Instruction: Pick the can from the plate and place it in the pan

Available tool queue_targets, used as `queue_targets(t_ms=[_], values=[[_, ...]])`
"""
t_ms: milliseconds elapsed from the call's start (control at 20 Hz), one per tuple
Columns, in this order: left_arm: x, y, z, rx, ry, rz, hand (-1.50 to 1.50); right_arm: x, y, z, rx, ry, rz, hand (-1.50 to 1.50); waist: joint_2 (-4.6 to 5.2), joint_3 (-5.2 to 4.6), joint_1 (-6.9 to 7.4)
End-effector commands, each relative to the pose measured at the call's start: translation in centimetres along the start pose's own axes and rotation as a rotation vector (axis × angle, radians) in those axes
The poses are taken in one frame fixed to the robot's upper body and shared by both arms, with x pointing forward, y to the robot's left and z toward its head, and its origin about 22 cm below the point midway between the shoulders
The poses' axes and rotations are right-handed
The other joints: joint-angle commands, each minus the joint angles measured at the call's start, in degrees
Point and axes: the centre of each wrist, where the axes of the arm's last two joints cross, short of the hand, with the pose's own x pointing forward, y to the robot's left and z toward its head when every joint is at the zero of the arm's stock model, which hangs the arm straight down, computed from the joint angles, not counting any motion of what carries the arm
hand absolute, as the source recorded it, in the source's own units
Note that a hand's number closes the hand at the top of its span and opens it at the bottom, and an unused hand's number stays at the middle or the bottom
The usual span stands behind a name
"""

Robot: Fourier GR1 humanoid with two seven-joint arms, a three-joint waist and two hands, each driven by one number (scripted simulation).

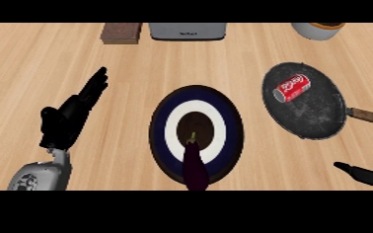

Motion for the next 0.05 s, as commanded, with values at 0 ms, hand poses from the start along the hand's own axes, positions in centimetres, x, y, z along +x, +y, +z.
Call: queue_targets(t_ms=[0], values=[[1.50, 0.55, 1.02, 0.000, -0.008, -0.009, 0.00, -0.18, -0.82, 2.76, -0.025, -0.053, 0.000, -1.50, -0.09, -0.03, -0.07]])
